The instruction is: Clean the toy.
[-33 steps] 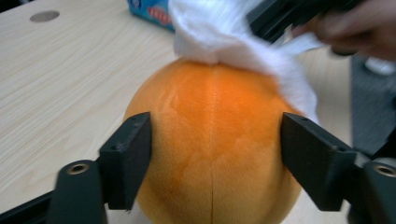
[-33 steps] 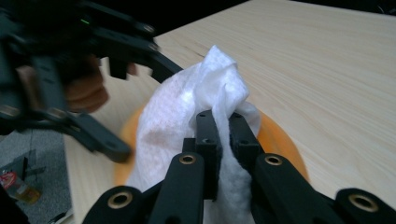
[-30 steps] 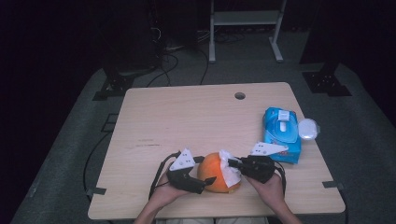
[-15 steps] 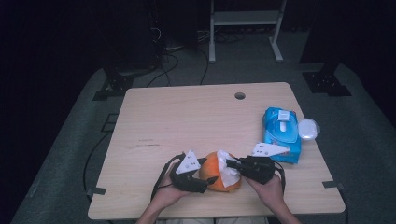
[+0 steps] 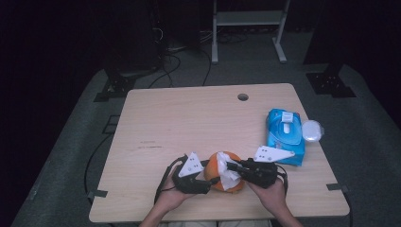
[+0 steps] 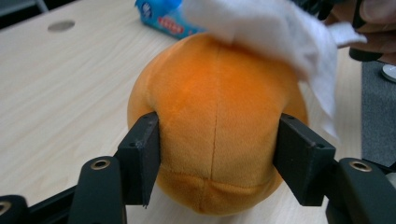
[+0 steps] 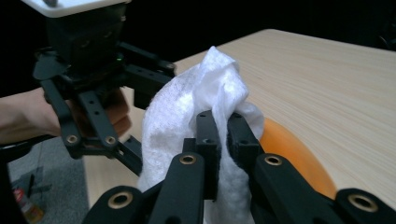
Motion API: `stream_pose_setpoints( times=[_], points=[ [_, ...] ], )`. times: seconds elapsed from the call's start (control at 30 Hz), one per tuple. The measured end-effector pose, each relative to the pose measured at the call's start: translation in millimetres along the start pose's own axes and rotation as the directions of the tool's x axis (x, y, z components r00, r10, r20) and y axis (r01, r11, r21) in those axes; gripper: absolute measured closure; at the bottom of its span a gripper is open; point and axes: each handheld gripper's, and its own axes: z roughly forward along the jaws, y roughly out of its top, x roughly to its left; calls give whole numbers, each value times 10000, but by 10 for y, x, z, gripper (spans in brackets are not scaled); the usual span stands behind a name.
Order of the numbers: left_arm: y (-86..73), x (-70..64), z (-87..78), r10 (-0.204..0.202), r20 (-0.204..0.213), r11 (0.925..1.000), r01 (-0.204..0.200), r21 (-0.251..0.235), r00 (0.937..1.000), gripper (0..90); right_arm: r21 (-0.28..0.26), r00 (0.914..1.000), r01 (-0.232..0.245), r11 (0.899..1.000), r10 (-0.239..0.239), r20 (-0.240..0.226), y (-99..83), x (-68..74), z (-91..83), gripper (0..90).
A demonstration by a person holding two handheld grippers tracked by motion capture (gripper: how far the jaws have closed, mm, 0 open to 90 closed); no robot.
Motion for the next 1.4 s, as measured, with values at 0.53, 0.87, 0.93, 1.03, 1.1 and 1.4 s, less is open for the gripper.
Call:
stream_pose_setpoints(
  times=[0.53, 0.87, 0.93, 1.03, 1.1, 1.4],
  points=[
    [28, -64, 46, 285, -110, 9995, -286, -114, 9995, 332, 306, 9984, 564, 9979, -562, -78, 40, 142, 88, 843],
    [46, -89, 72, 428, -72, 9988, -429, -226, 9991, 324, 181, 9984, 26, 9998, -37, 570, 19, -36, -43, 842],
    [43, -100, 72, 535, -71, 9984, -536, -188, 9985, 323, 210, 9995, 273, 9994, -276, 154, 30, 64, 17, 842],
    [29, -93, 60, 566, -110, 9983, -567, -117, 9983, 324, 359, 9986, 525, 9980, -524, -41, 40, 122, 75, 841],
    [13, -81, 55, 456, -84, 9989, -457, -123, 9989, 330, 285, 9995, 328, 9991, -329, 35, 45, 62, 48, 842],
    [28, -21, 36, -117, -50, 9994, 115, -331, 9999, 191, 131, 9955, -694, 9975, 684, 662, -98, -250, -34, 842]
  ],
)
